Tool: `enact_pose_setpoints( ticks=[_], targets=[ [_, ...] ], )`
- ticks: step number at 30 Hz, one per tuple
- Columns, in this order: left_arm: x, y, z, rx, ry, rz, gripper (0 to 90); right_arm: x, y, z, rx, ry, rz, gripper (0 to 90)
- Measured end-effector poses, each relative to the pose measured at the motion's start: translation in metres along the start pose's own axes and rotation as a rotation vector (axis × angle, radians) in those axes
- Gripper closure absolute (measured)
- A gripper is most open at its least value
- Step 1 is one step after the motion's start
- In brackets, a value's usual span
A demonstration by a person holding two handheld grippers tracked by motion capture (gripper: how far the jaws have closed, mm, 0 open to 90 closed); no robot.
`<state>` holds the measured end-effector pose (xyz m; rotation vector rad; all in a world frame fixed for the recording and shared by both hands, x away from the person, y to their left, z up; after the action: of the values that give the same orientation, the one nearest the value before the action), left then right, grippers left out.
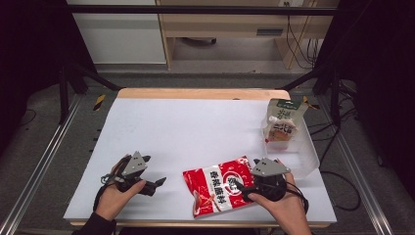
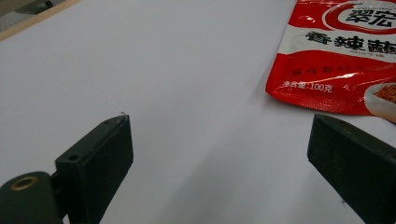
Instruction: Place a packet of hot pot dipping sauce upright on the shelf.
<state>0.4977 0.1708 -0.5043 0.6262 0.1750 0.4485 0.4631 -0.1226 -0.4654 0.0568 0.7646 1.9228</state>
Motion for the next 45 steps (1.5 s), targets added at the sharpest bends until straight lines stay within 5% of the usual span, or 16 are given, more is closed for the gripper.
enact_pose_setpoints(
  ticks=[7,22,45],
  targets=[
    [-0.003,-0.003,0.001,0.006,-0.012,-0.006,7.1,0.009,-0.006,-0.021,0.032,-0.019,0.032,10.6],
    [-0.025,-0.022,0.008,0.033,-0.058,-0.056,7.3,0.003,-0.011,-0.053,0.127,-0.035,0.071,9.0],
    [-0.023,-0.019,0.008,0.026,-0.051,-0.063,7.3,0.007,-0.021,-0.084,0.269,-0.044,0.130,8.2]
  ],
)
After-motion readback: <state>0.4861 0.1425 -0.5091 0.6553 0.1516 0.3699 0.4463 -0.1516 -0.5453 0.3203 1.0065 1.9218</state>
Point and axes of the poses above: each handheld gripper's, and its own axes: y roughly backward along the jaws, z roughly out of its top, x roughly to its left, the point moved 10 cm from there along -y, roughly forward along the jaws, and after that the axes turned 14 degrees about -z, right-handed, at the moved point
